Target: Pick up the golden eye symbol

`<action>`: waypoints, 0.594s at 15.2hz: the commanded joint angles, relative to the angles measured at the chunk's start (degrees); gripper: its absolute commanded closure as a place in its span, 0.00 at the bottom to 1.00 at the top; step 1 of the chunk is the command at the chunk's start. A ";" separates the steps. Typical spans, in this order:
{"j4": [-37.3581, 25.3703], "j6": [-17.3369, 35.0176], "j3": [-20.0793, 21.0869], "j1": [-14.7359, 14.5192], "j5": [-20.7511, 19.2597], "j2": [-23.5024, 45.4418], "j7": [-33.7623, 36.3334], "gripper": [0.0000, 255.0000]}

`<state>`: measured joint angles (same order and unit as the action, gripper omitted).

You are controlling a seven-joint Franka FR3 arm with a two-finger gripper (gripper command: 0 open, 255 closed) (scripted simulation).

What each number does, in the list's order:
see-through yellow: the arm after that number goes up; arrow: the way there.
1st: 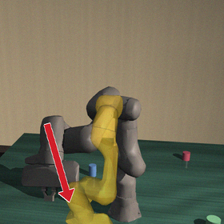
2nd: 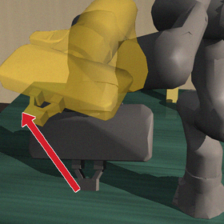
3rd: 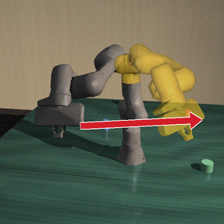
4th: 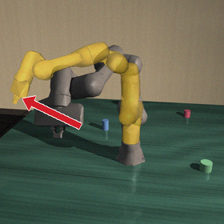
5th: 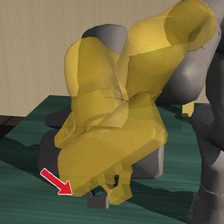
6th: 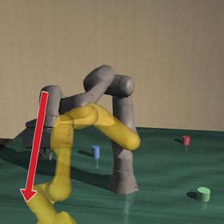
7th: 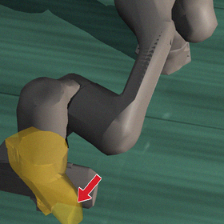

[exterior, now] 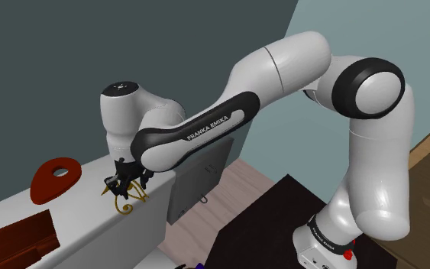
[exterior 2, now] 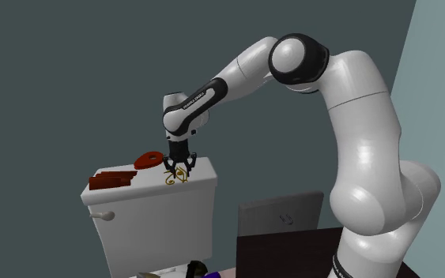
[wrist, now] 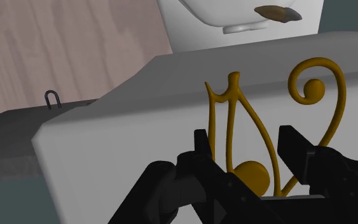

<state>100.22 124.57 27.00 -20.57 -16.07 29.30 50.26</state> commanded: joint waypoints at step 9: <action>-1.38 -3.55 0.85 0.48 1.41 -2.36 -0.85 1.00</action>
<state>99.36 121.80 27.74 -20.15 -14.87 27.21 49.62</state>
